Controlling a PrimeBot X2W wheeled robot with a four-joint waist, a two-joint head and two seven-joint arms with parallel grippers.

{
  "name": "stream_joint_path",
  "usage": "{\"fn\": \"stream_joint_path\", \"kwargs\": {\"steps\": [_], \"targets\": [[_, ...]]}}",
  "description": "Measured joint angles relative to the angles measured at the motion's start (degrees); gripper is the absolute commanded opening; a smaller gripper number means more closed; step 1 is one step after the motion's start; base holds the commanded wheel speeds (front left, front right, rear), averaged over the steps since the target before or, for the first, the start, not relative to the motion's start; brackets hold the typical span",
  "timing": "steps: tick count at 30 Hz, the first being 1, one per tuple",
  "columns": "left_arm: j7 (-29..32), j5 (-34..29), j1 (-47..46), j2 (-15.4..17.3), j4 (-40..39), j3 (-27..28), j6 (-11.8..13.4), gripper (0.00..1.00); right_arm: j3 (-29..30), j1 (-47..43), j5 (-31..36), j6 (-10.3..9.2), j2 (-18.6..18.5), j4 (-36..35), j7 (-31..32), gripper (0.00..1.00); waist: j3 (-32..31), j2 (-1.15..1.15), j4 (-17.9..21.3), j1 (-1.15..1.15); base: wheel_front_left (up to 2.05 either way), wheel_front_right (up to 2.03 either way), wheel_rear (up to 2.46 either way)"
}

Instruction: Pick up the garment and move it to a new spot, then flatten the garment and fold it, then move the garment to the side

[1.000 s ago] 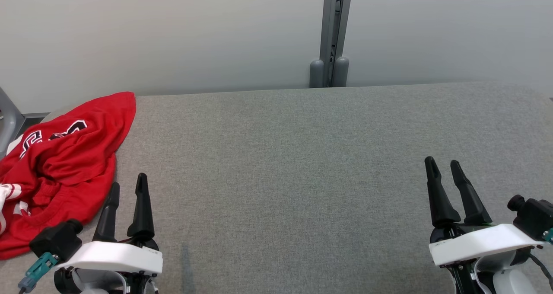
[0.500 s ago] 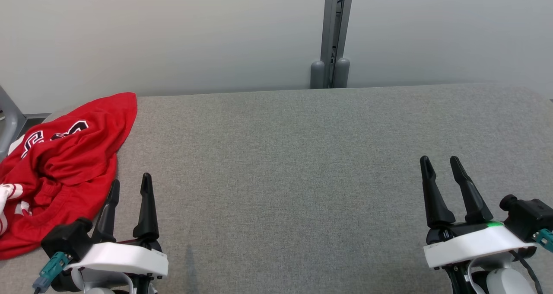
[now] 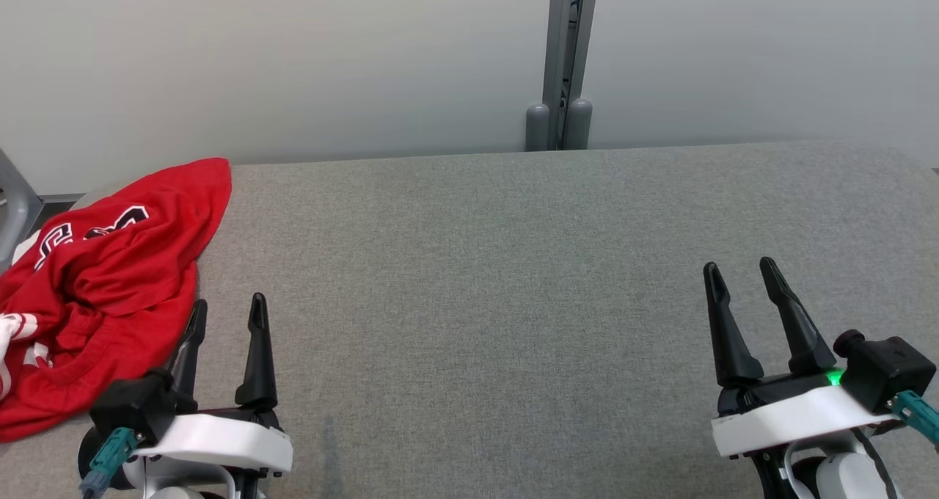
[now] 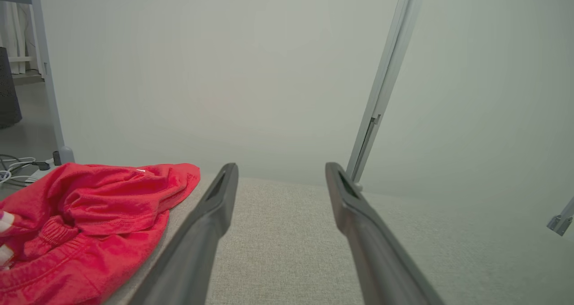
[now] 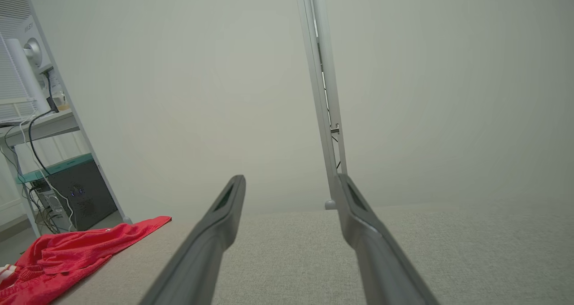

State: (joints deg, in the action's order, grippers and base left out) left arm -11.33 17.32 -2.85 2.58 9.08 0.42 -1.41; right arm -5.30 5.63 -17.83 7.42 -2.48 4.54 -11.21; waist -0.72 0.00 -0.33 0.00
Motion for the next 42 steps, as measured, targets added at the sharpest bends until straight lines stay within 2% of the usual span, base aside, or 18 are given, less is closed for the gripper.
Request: {"fn": "stream_joint_path", "kwargs": {"steps": [34, 42], "targets": [[-3.6, -14.0, -0.1, 0.1, -0.6, -1.1, 1.0, 1.0, -1.5, 0.9, 13.0, 0.01, -0.1, -0.9, -3.6, 1.0, 0.1, 0.0, 0.0, 0.0, 0.0, 0.0, 0.0], [-3.8, -14.4, -0.1, 0.2, -0.6, -1.0, 1.0, 1.0, -1.3, 0.9, 12.8, 0.01, -0.2, -0.9, -3.8, 1.0, 0.1, 0.0, 0.1, 0.0, 0.0, 0.0, 0.0]]}}
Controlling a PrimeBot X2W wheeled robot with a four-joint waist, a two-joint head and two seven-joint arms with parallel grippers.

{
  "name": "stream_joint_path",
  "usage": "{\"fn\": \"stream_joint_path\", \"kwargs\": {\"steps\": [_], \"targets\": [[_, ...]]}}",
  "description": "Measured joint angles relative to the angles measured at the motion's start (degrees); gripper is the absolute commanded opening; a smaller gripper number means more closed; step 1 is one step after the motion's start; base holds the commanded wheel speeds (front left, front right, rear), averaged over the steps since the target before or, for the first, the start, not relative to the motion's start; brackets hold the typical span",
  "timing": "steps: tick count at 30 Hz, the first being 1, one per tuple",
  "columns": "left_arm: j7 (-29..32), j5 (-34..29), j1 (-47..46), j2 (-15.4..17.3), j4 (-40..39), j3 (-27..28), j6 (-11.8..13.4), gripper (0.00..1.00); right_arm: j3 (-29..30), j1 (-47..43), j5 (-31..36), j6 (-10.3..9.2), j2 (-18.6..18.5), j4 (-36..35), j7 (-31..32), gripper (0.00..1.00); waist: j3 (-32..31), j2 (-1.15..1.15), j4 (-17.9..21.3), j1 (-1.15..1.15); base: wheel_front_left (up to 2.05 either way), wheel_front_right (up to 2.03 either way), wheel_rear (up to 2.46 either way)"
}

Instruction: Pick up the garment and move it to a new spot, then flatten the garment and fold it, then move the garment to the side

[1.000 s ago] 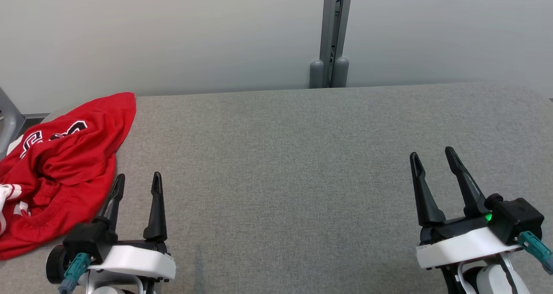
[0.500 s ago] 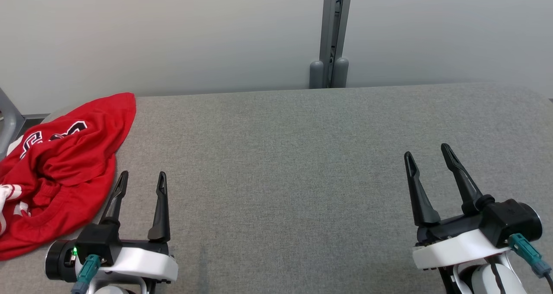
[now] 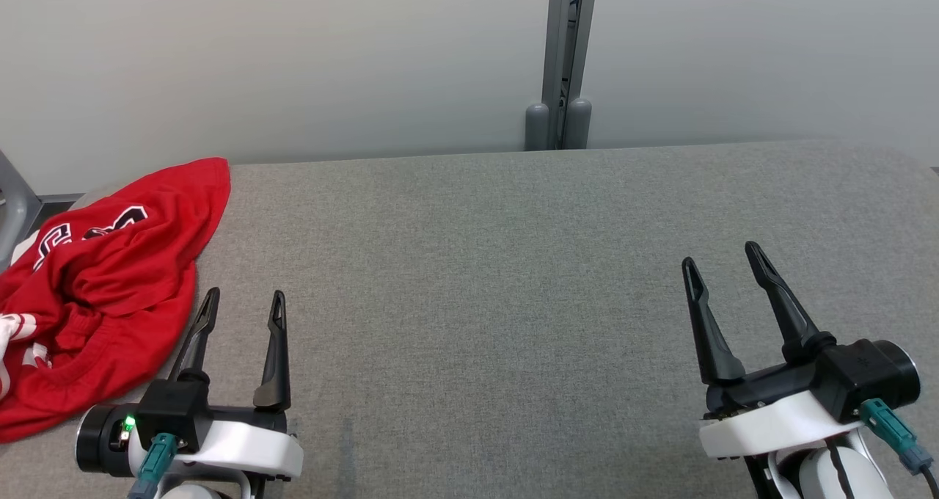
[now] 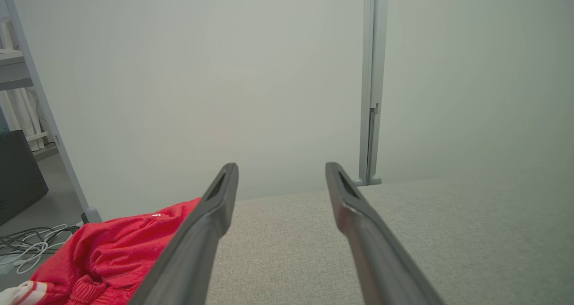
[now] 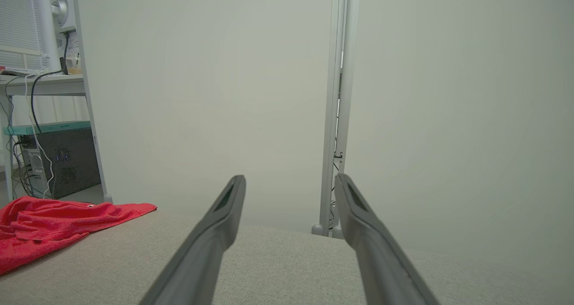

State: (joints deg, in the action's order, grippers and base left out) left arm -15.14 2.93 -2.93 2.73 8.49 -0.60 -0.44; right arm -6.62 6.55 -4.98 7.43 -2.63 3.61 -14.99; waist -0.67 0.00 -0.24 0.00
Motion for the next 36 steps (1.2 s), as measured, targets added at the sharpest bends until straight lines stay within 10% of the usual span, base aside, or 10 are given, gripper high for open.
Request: {"fn": "stream_joint_path", "kwargs": {"steps": [36], "targets": [[0.0, 0.2, -0.7, 0.0, 2.2, 1.9, -0.4, 1.0, -3.0, -0.4, -7.1, 0.01, -0.1, 1.2, 0.0, 1.0, -0.6, 0.0, -7.1, 0.0, 0.0, 0.0, 0.0]]}}
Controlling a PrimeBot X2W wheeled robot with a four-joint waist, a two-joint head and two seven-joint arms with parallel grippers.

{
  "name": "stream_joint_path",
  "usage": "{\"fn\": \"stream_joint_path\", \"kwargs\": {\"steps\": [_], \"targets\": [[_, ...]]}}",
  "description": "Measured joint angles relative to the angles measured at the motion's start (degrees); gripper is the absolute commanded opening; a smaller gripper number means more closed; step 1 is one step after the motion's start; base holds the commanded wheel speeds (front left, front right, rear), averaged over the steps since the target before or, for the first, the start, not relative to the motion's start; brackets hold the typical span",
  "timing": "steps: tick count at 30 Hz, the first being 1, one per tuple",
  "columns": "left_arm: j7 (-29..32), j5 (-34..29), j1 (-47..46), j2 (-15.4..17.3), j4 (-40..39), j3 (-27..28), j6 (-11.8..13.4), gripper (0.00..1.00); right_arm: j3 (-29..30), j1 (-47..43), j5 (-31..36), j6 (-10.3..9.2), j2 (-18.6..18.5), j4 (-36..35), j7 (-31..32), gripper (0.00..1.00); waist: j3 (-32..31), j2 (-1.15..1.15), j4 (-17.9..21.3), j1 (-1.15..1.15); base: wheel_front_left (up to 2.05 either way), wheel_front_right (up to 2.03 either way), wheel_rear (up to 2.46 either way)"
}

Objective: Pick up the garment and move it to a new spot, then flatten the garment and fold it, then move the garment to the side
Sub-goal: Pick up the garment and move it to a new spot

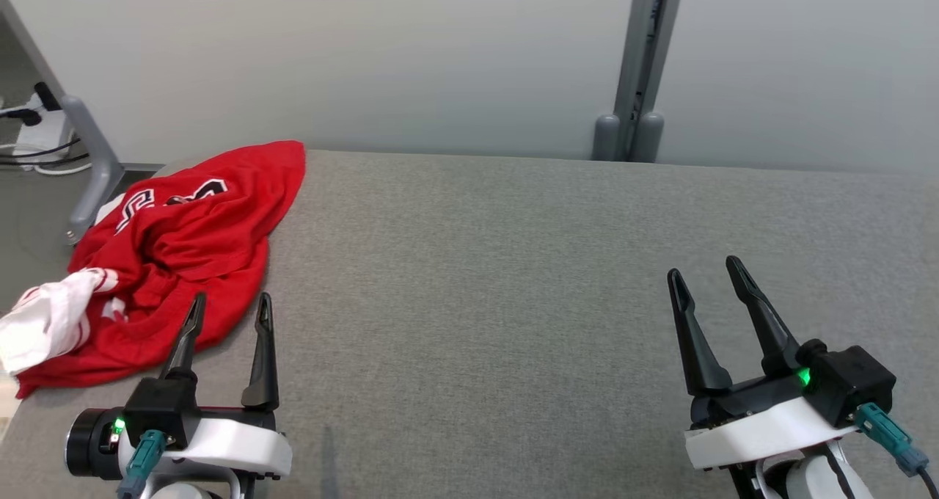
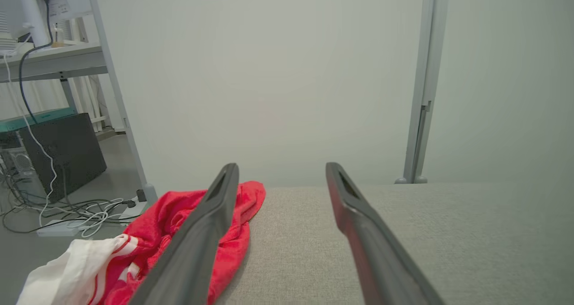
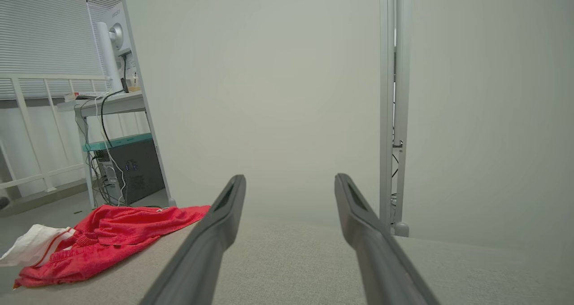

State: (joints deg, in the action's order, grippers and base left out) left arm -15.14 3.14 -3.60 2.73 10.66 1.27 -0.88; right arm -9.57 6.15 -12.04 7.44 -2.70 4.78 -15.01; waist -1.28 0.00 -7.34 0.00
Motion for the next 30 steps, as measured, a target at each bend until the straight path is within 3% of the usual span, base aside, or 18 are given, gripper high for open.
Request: {"fn": "stream_joint_path", "kwargs": {"steps": [17, 25, 30], "targets": [[0.0, 0.3, 1.0, 0.1, 0.8, 2.0, 0.2, 1.0, -1.0, -0.9, -4.7, 0.03, 0.0, 1.6, -0.1, 1.0, -1.6, 0.0, -15.2, 0.0, 0.0, 0.0, 0.0], [0.0, 0.3, 1.7, 0.1, 0.9, 2.7, 0.2, 1.0, -1.9, -0.9, -4.7, 0.03, 0.0, 1.9, -0.1, 1.0, -1.8, 0.0, -19.8, 0.0, 0.0, 0.0, 0.0], [0.0, 0.4, 1.8, 0.1, 0.8, 3.3, 0.2, 1.0, -2.4, -0.7, -4.6, 0.03, 0.0, 2.2, -0.1, 1.0, -1.4, 0.0, -20.5, 0.0, 0.0, 0.0, 0.0]]}}
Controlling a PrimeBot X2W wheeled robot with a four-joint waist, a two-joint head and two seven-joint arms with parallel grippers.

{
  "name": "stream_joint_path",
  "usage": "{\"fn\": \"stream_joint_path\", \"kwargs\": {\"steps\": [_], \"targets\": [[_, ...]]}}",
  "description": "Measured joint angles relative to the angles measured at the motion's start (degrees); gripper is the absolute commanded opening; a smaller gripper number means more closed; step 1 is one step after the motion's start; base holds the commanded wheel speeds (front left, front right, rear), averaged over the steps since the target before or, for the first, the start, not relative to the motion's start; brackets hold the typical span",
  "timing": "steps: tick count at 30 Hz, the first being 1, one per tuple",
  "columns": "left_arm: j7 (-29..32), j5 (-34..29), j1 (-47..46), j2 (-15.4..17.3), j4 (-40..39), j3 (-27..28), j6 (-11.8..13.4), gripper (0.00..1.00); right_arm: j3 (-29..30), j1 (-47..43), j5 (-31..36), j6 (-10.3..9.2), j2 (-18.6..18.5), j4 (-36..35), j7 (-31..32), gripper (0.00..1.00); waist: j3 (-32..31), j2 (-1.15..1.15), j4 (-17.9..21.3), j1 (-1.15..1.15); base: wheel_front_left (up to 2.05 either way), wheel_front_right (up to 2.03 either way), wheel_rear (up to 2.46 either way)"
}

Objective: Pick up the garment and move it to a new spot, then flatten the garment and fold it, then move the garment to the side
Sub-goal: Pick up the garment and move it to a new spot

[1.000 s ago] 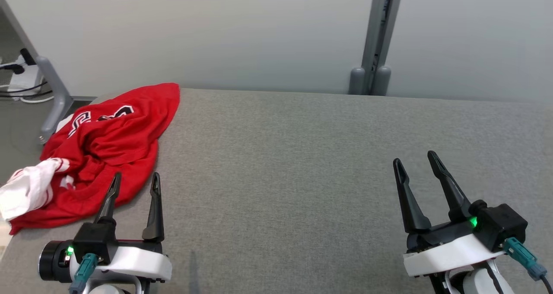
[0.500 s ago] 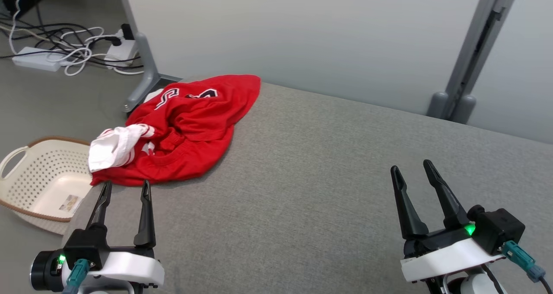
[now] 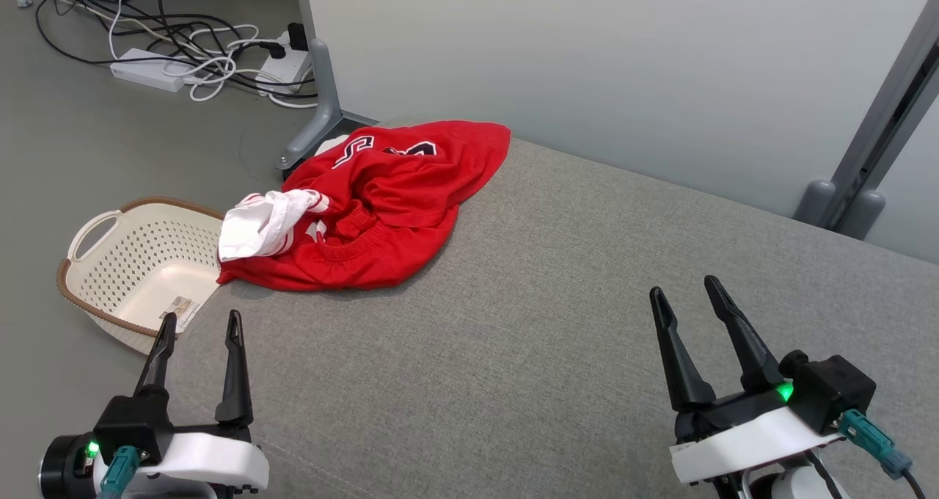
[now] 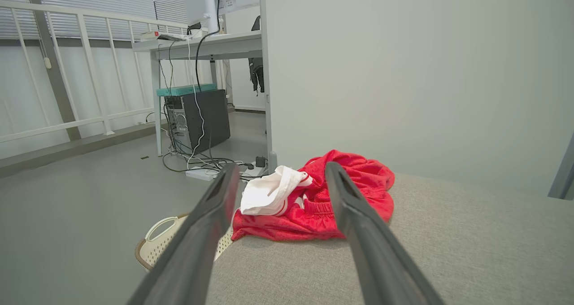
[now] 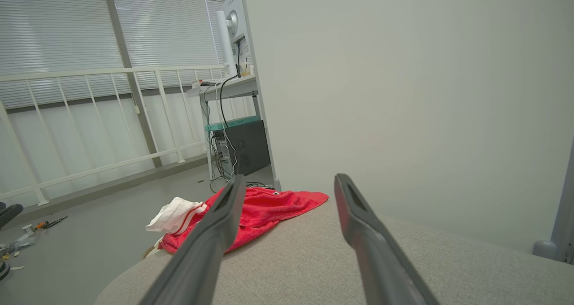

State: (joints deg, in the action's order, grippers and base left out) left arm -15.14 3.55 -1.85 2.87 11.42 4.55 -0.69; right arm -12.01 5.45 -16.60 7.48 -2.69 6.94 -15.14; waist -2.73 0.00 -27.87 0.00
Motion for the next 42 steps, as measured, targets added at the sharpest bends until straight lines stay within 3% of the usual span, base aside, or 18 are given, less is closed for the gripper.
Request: {"fn": "stream_joint_path", "kwargs": {"steps": [8, 14, 18, 21, 23, 24, 28, 37, 42], "targets": [[0.0, 0.4, -0.3, 0.0, 0.0, 0.9, 0.2, 1.0, -0.5, 0.0, 0.7, 0.0, 0.0, 0.2, 0.0, 1.0, 0.2, 0.0, 0.7, 0.0, 0.0, 0.0, 0.0], [0.0, 2.3, -5.5, 2.3, 2.4, 2.0, -2.3, 1.0, -0.6, 0.9, 2.3, 0.0, 0.0, 0.2, 0.0, 1.0, 1.6, 0.0, 2.6, 0.0, 0.0, 0.0, 0.0], [4.0, 4.6, -12.4, 4.9, 5.7, 3.0, -3.6, 1.0, -0.7, 2.5, 3.1, 0.0, 0.0, -0.3, 0.0, 1.0, 3.3, 0.0, 4.6, 0.0, 0.0, 0.0, 0.0], [8.7, 9.7, -18.2, 6.8, 8.7, 3.5, -5.5, 1.0, -1.2, 3.8, 3.5, 0.0, 0.0, -0.5, 0.0, 1.0, 4.8, 0.0, 6.6, 0.0, 0.0, 0.0, 0.0], [12.4, 12.9, -21.3, 9.0, 10.8, 3.5, -6.2, 1.0, -1.7, 4.8, 3.9, 0.0, 0.0, -0.8, 0.0, 1.0, 5.9, 0.0, 8.2, 0.0, 0.0, 0.0, 0.0], [15.9, 15.0, -24.5, 11.9, 12.9, 3.2, -6.4, 1.0, -1.8, 5.9, 4.4, 0.01, 0.0, -1.4, 0.0, 1.0, 7.2, 0.0, 9.7, 0.0, 0.0, 0.0, 0.0], [20.8, 20.3, -30.8, 17.1, 17.5, 3.0, -6.6, 1.0, -2.1, 8.0, 5.3, 0.0, 0.0, -2.6, 0.0, 1.0, 10.0, 0.0, 13.1, 0.0, 0.0, 0.0, 0.0], [29.4, 33.8, -39.4, 28.1, 27.0, -3.3, -6.7, 1.0, -2.4, 11.7, 6.4, 0.01, 0.0, -5.8, 0.0, 1.0, 16.9, 0.0, 20.8, 0.0, 0.0, 0.0, 0.0], [31.9, 39.2, -42.3, 32.0, 32.5, -6.4, -6.7, 1.0, -2.8, 13.0, 6.8, 0.01, 0.0, -7.1, 0.0, 1.0, 20.4, 0.0, 24.6, 0.0, 0.0, 0.0, 0.0]]}}
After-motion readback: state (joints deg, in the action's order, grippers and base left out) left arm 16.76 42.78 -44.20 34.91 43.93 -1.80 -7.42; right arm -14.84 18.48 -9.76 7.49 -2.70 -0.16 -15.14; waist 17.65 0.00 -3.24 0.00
